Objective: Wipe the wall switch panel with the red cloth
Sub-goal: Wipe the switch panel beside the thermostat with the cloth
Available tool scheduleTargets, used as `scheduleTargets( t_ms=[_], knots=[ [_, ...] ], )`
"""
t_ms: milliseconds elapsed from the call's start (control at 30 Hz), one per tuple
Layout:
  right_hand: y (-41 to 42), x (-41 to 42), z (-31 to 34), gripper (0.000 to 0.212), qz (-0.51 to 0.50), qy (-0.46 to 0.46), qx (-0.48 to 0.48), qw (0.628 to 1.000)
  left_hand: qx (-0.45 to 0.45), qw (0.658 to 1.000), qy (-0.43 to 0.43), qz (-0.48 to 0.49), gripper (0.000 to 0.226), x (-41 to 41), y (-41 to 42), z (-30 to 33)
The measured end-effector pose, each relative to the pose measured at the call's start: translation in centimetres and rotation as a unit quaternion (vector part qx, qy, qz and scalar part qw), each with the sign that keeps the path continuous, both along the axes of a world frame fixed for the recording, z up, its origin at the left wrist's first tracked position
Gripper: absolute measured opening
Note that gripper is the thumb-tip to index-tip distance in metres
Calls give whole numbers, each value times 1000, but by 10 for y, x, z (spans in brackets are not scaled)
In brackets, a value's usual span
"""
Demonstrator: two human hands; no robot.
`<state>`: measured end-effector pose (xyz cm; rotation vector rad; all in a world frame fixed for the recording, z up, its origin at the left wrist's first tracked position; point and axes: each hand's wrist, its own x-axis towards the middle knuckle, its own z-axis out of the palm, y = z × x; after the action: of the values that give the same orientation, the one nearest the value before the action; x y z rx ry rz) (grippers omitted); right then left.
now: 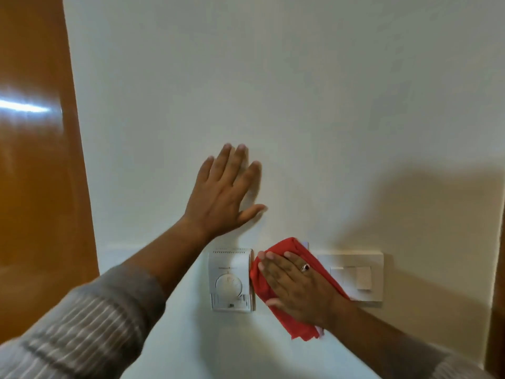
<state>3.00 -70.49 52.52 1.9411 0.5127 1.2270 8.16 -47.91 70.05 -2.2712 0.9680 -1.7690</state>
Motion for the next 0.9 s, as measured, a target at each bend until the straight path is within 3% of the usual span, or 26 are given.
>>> scheduleTargets(
  t_ms=[333, 433, 600, 700, 800, 900],
  knots=[
    [-21, 3, 16, 66, 107, 97, -120, 982, -59, 991, -108, -54, 96, 57, -12, -1],
    [-19, 2, 9, 76, 114, 58, -40, 991, -63, 990, -113, -57, 95, 60, -12, -1],
    [6, 9, -24, 84, 11, -30, 119, 992, -63, 991, -103, -51, 95, 59, -14, -1],
    [-8, 5, -17, 72, 41, 17, -17, 999, -65, 990, -110, -53, 94, 59, -15, -1],
    [-26, -3, 8, 63, 75, 106, -142, 981, -58, 991, -110, -53, 96, 59, -14, 0],
    [-28, -4, 14, 68, 98, 95, -102, 985, -60, 991, -107, -52, 96, 60, -14, 0]
  ],
)
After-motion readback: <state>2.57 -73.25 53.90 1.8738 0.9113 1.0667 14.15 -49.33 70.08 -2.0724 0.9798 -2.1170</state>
